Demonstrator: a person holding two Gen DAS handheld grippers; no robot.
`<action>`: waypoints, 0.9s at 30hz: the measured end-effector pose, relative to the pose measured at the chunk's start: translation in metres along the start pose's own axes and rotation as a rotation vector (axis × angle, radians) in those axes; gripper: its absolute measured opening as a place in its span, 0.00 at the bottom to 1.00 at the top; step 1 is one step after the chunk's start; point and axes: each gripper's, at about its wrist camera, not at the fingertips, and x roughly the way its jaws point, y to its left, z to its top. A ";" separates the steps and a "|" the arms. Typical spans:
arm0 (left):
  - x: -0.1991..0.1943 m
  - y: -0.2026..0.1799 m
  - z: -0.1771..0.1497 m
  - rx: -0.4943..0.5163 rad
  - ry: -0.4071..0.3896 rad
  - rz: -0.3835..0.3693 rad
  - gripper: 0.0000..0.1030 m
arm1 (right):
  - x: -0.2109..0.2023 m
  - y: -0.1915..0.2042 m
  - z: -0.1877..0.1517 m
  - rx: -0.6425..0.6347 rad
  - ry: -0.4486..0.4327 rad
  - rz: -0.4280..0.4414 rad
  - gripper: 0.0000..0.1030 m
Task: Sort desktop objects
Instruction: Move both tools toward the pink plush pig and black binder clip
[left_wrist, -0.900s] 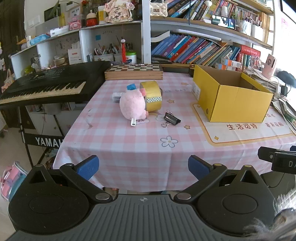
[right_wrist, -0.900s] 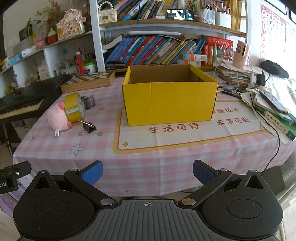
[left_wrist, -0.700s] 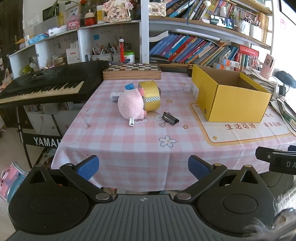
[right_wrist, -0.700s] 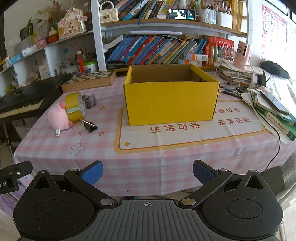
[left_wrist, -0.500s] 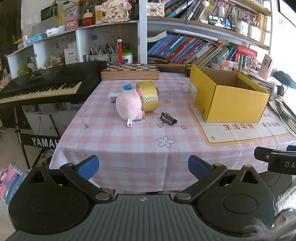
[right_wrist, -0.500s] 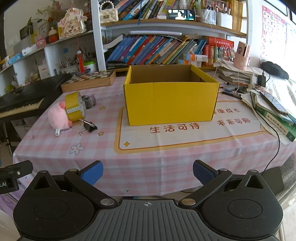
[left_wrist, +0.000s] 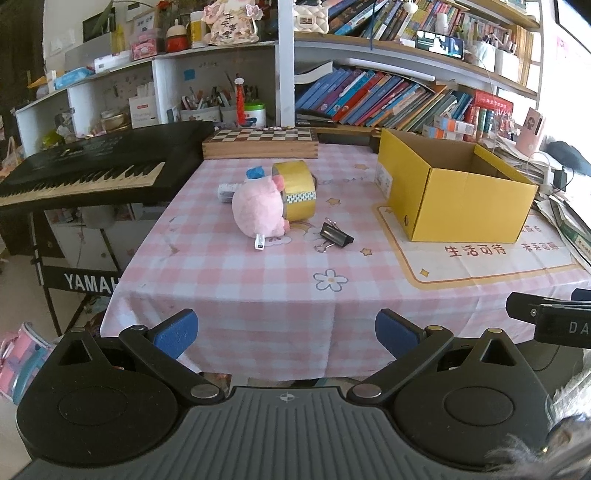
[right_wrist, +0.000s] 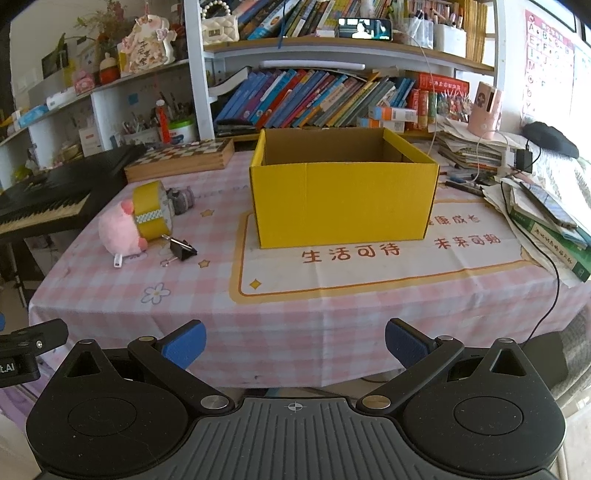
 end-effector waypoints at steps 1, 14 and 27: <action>0.000 0.001 0.000 -0.003 0.001 0.002 1.00 | 0.000 0.000 0.000 0.000 0.000 0.002 1.00; -0.010 -0.001 -0.004 0.033 -0.031 0.016 1.00 | -0.001 0.010 -0.001 -0.026 0.005 0.040 1.00; -0.009 0.010 -0.002 0.018 -0.033 0.005 1.00 | 0.000 0.021 0.002 -0.058 0.006 0.072 1.00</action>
